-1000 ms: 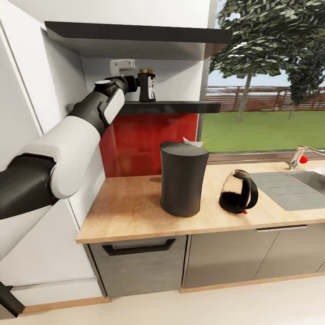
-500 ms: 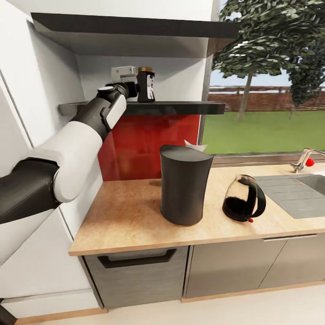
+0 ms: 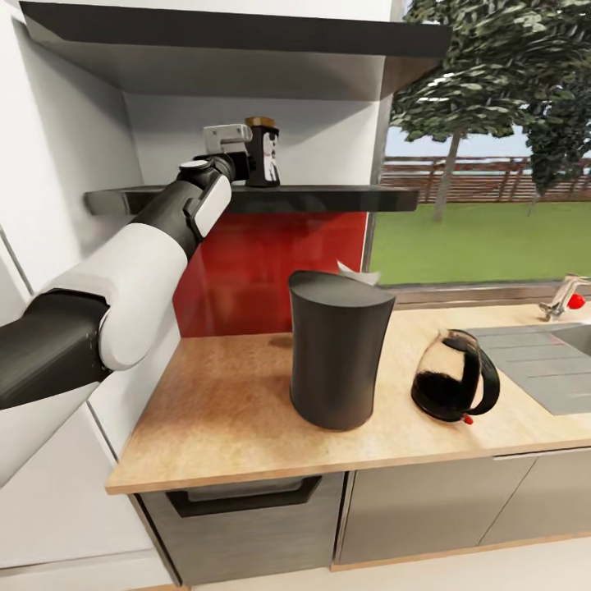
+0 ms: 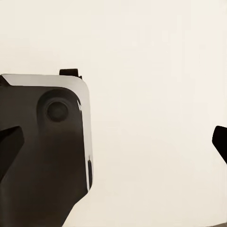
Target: Set up a coffee station on the kitchen countertop: keep the coffee maker on the countertop, move the bottle of coffee from the kitchen shelf to the counter next to the coffee maker, place a paper coffee filter on top of the coffee maker, put the saucer next to the coffee maker with the coffee cup on the saucer, and place the electric kettle next to the coffee maker.
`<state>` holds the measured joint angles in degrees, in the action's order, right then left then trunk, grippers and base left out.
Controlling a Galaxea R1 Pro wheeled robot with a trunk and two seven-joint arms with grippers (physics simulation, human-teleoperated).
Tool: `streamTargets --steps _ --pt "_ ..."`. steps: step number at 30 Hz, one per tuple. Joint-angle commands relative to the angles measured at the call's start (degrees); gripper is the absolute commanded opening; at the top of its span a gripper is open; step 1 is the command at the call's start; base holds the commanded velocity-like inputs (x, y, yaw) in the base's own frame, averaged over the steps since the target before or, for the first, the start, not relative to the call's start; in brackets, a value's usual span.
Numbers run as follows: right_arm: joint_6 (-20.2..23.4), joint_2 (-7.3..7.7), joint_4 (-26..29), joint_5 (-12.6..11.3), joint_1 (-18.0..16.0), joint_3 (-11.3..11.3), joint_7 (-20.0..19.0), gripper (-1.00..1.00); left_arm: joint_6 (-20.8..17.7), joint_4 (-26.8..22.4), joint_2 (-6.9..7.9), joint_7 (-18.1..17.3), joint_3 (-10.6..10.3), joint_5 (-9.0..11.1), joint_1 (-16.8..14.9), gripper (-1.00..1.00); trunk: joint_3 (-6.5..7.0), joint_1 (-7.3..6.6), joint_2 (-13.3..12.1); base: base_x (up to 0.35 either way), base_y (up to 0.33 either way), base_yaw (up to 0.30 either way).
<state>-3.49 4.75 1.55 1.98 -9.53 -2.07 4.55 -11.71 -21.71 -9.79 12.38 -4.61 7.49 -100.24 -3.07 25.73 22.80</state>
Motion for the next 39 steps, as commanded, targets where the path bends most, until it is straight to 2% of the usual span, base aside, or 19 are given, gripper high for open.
streamTargets --steps 1,9,21,39 --pt "-0.2 0.0 -0.06 0.21 -0.05 -0.21 0.13 1.0 -0.2 -0.08 0.01 0.45 -0.48 0.6 -0.05 1.0 -0.13 0.05 0.13 0.13 -0.014 0.0" --pt "-0.2 -0.01 -0.04 0.14 -0.05 -0.21 0.13 1.0 -0.08 -0.42 -0.11 0.45 -0.48 0.52 -0.05 1.0 -0.13 0.05 0.13 0.032 -0.004 -0.004" --pt "-0.2 0.0 -0.06 0.13 -0.05 -0.21 0.11 1.0 -0.05 -1.0 -0.09 0.53 -0.5 0.49 -0.03 1.0 0.03 0.05 0.13 0.001 0.0 -0.159" --pt "-0.2 0.05 -0.05 0.13 -0.05 -0.21 0.15 1.0 0.01 -1.03 -0.01 0.54 -0.48 0.51 0.04 1.0 0.04 0.05 0.13 0.065 0.0 -0.007"
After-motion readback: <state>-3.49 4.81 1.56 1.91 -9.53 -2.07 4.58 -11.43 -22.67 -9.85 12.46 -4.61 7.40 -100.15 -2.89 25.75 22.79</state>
